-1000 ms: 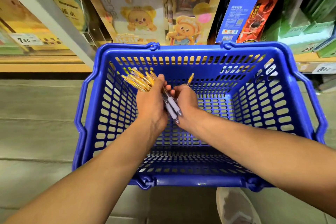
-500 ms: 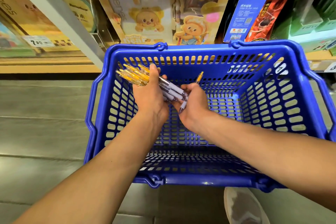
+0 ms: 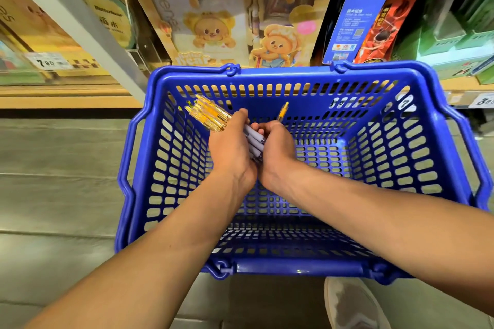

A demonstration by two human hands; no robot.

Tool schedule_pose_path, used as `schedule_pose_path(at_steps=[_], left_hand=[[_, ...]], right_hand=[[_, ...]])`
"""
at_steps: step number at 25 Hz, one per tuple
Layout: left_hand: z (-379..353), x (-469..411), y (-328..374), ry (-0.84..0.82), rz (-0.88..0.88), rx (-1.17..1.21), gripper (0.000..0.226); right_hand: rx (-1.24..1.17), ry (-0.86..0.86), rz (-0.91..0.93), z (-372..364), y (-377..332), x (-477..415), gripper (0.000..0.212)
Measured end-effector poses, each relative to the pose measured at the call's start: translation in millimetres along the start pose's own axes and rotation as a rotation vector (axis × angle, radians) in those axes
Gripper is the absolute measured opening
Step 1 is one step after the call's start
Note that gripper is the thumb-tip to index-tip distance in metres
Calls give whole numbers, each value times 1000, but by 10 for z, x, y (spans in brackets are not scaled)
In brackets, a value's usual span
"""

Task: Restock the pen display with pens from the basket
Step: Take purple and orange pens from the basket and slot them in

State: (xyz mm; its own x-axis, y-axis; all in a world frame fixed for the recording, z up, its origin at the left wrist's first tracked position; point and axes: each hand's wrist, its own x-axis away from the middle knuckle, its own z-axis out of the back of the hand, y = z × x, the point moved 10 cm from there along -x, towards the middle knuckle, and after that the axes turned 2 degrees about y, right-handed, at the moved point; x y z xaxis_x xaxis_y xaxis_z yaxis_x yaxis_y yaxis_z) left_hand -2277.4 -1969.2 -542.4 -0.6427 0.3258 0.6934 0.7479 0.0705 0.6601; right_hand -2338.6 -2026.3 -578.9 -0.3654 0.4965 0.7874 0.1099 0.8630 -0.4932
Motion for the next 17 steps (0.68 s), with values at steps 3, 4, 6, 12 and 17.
schedule_pose_path(at_steps=[3,4,6,12,17], left_hand=[[-32,-16,3,-23,-5,-24,17],[-42,-30,23,-31,-8,-30,18],[-68,-62,84,-59,-3,-2,22],[-256,5,48,-272,58,-93,14],[-287,278,119,-327,87,-114,12]], right_hand=[[38,-4,23,-15,-39,-31,32],[90,-19,41,-27,-73,-41,33],[222,-67,77,-70,-139,-39,29],[860,-138,284,56,-496,5,20],[754,-244,218,160,-716,239,25]])
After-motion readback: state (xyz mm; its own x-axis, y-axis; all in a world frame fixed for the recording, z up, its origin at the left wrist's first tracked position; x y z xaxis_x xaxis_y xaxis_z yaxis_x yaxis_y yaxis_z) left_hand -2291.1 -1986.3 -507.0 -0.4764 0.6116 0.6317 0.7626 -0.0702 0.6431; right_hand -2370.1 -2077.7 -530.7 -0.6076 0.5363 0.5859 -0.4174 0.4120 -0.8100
